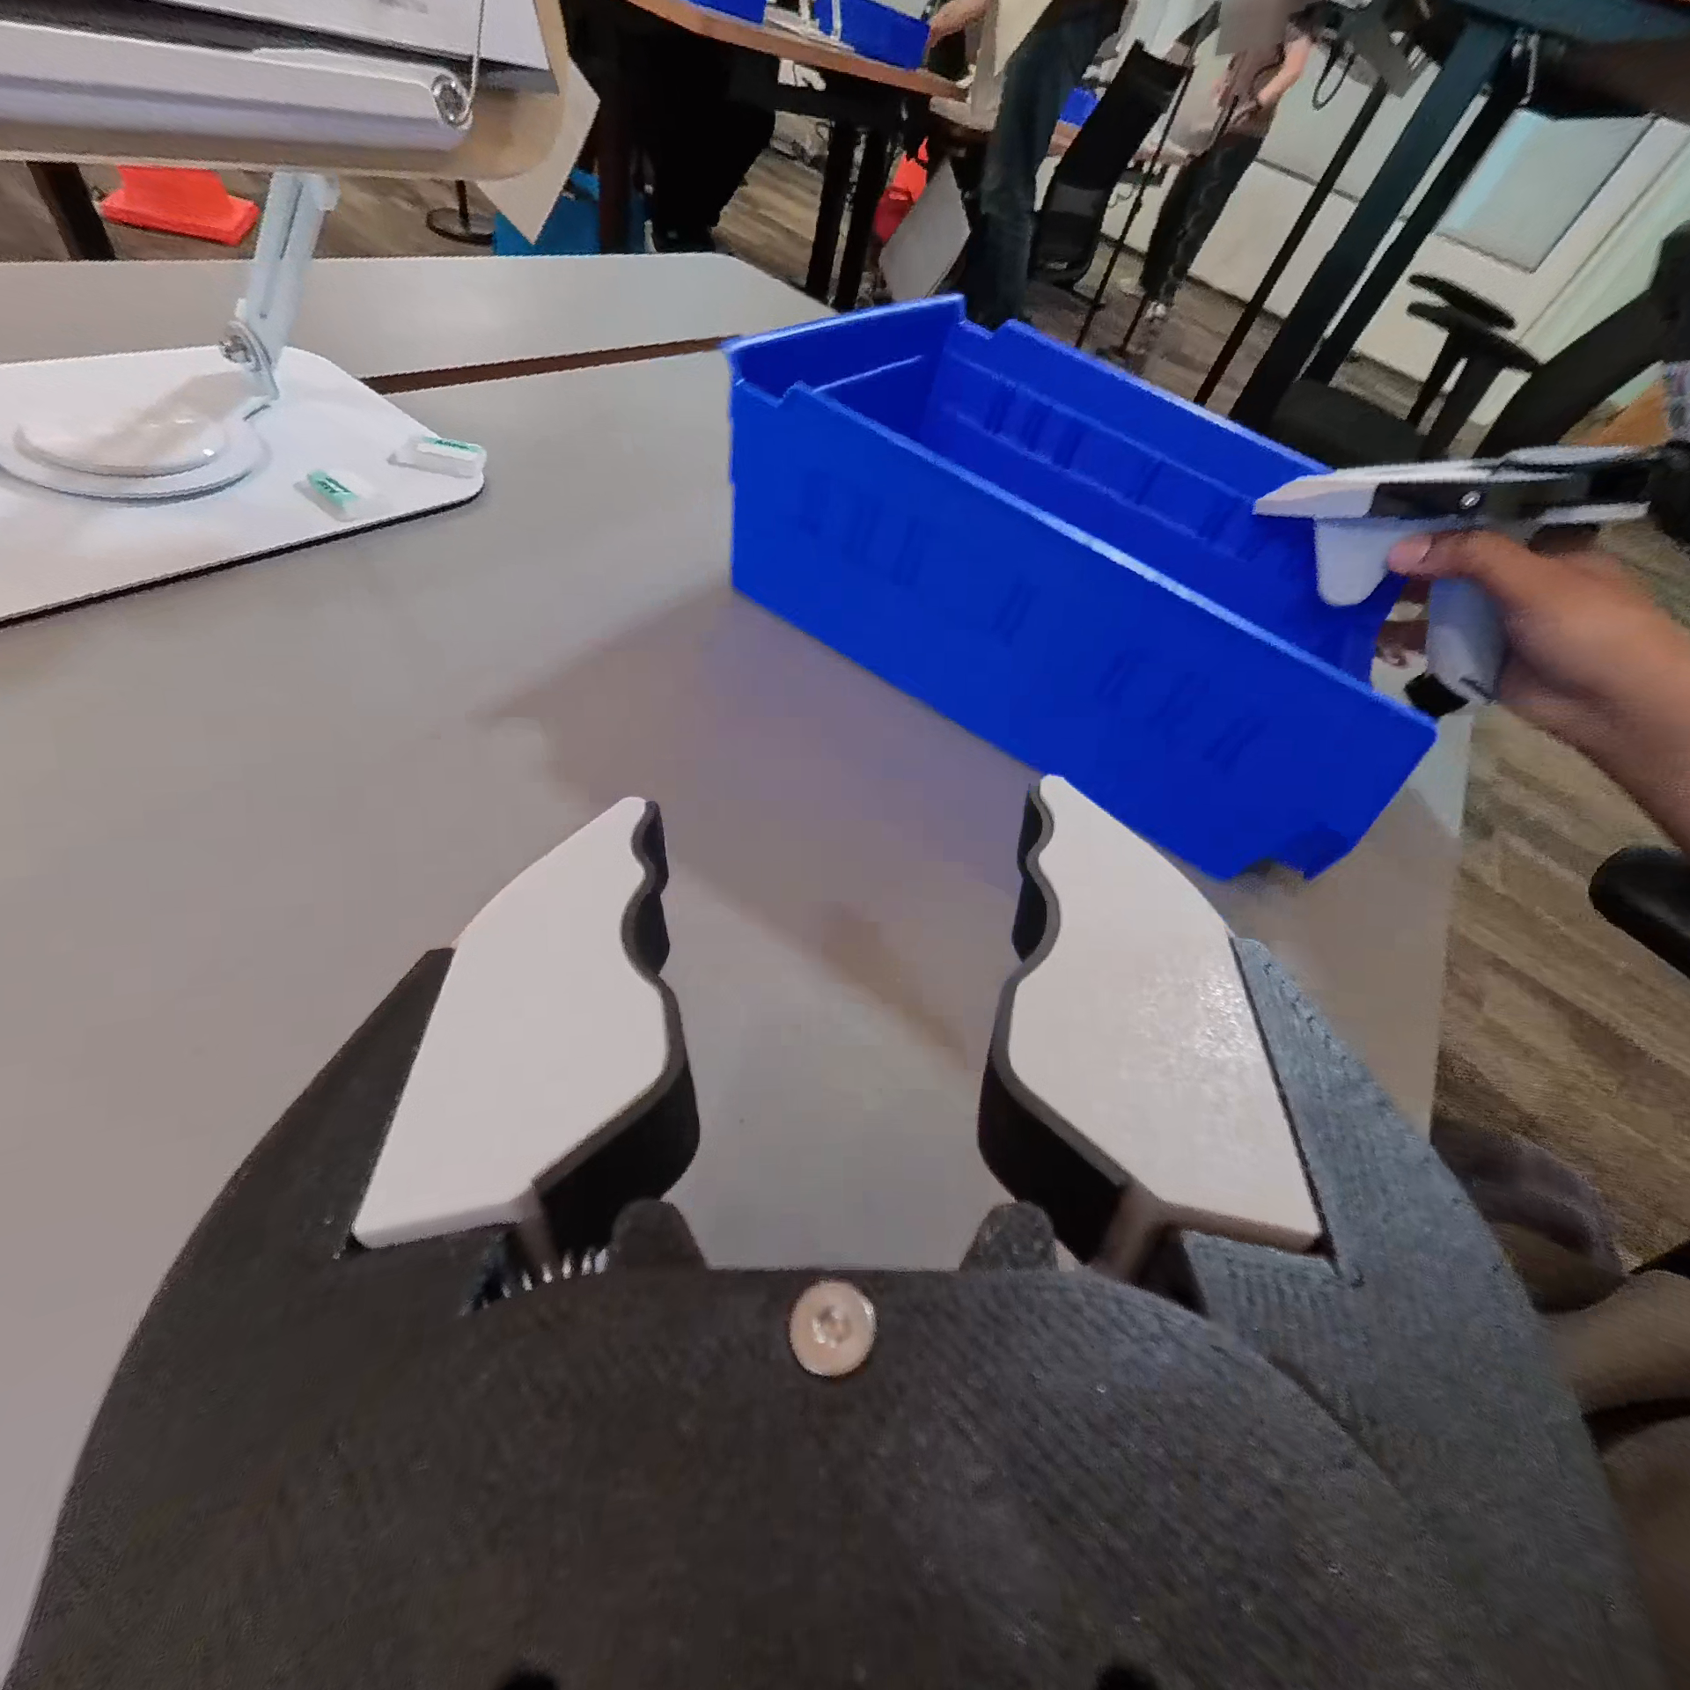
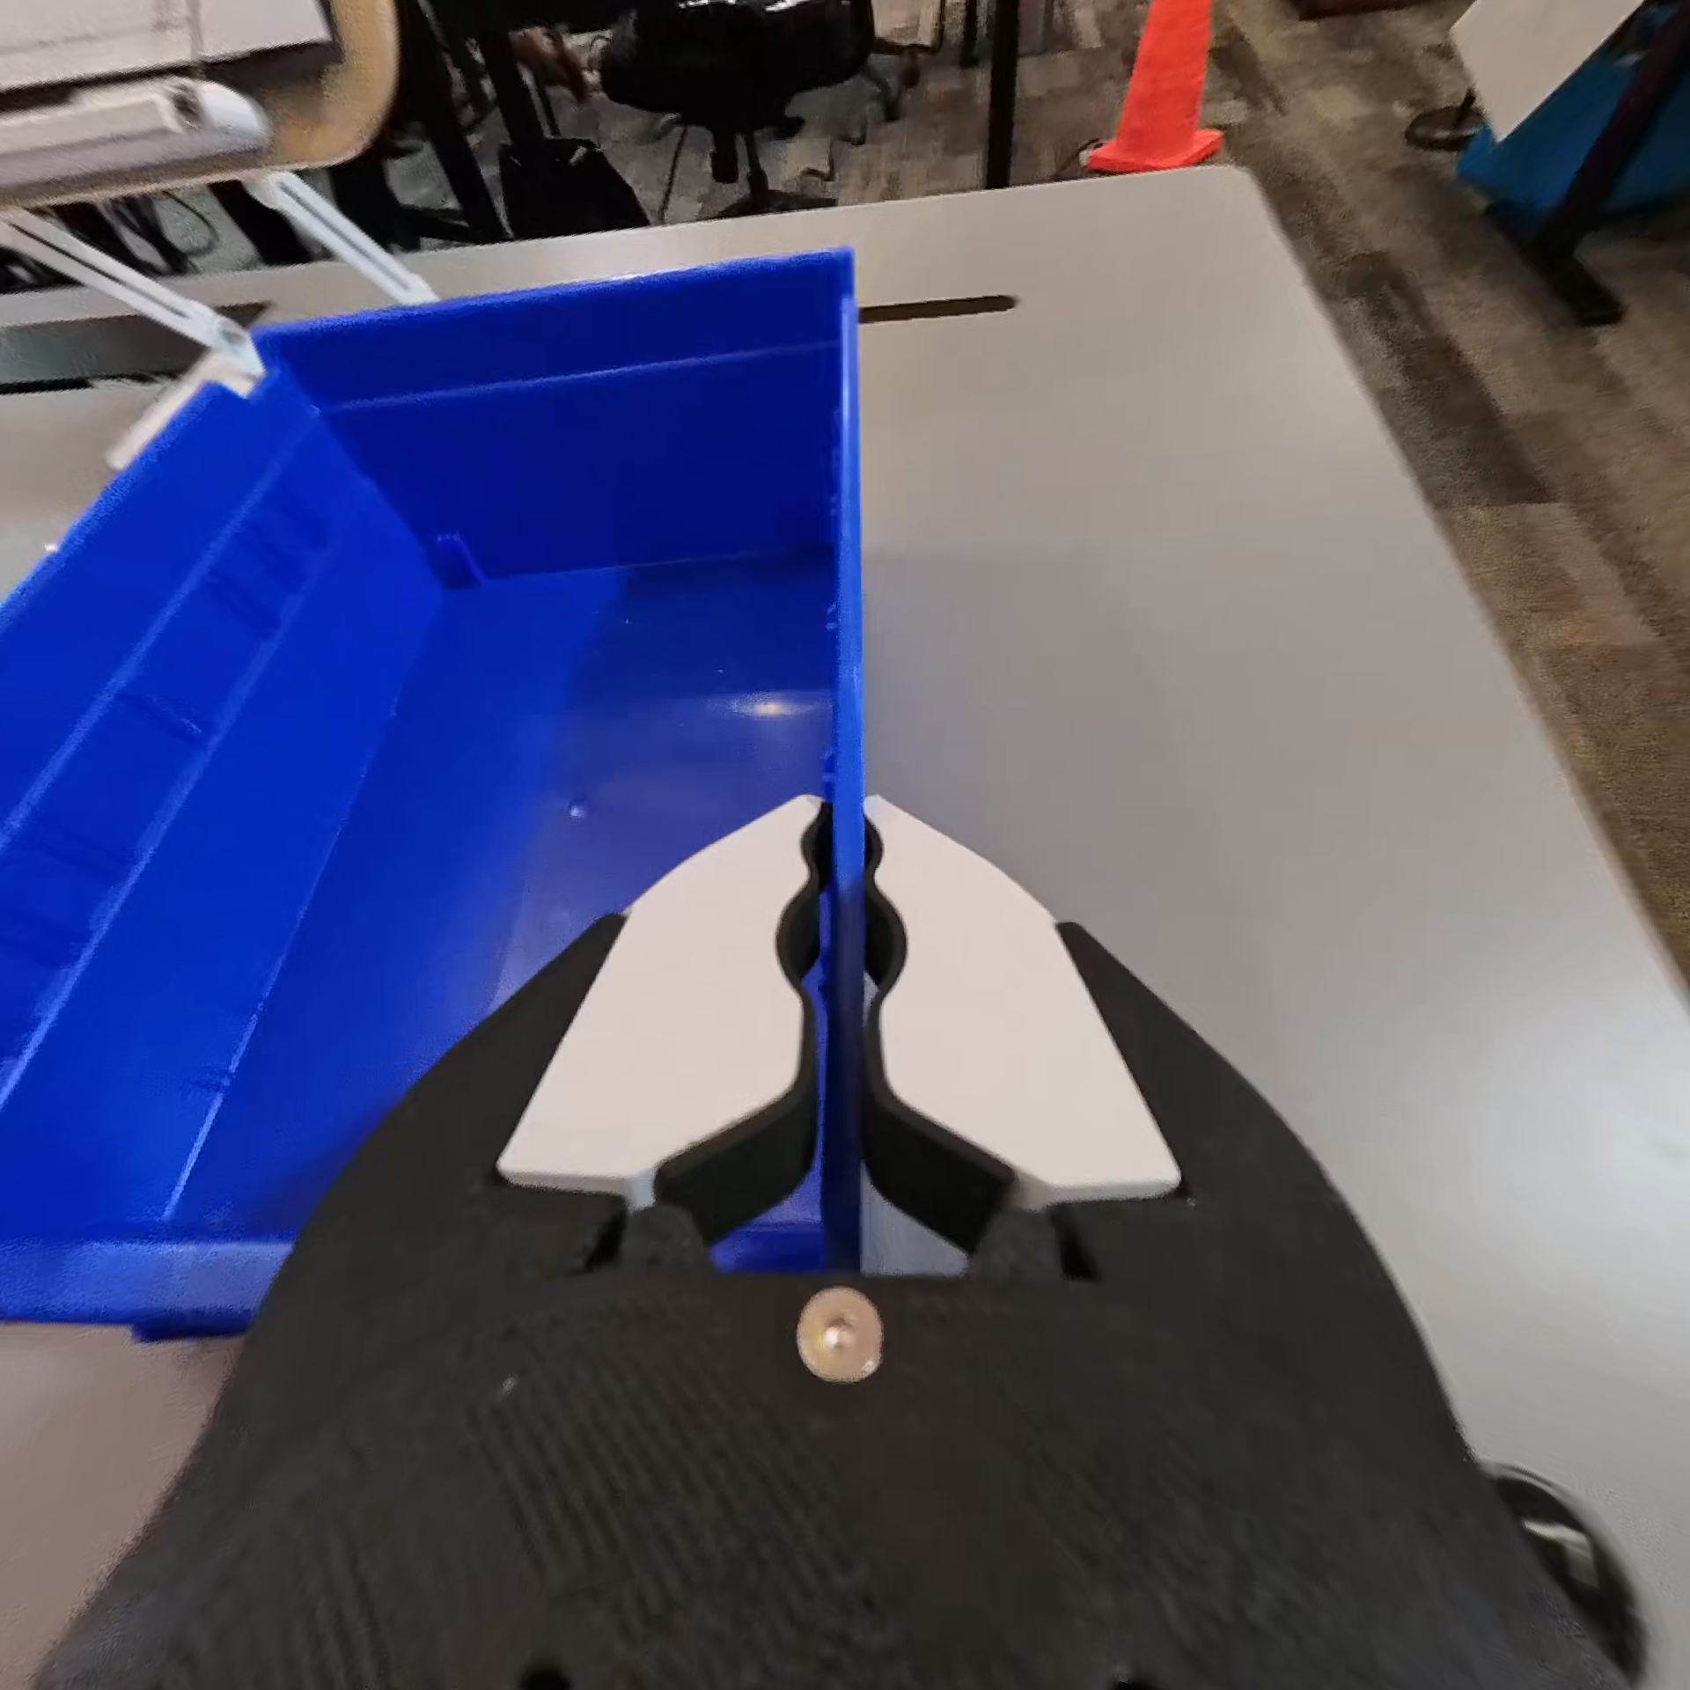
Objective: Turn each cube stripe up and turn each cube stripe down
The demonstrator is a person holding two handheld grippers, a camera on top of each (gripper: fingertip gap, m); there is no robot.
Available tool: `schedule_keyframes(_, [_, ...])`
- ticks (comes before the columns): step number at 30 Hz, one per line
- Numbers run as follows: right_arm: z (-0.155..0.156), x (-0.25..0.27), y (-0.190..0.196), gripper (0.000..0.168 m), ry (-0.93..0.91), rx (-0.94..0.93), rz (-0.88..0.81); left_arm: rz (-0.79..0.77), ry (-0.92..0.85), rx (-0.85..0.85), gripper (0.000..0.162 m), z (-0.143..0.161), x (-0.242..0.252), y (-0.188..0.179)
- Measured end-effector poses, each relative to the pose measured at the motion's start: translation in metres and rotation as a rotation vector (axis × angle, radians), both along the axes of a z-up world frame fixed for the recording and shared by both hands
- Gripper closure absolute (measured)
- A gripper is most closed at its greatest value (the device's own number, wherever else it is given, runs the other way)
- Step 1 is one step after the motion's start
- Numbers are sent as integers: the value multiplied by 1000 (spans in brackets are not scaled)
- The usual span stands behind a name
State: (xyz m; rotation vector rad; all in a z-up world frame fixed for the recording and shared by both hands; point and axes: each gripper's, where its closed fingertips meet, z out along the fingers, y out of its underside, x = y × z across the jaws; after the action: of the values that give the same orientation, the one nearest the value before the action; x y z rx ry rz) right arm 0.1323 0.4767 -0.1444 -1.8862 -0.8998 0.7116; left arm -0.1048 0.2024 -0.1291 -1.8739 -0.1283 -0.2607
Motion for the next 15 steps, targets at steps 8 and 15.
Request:
schedule_keyframes(8, [0,40,38,165,-40,57,-54,53,14,-24,84,-5,-7,-13])
schedule_keyframes(15, [4,50,50,155,-26,94,-92,135,11,-28,84,-4,-22,-28])
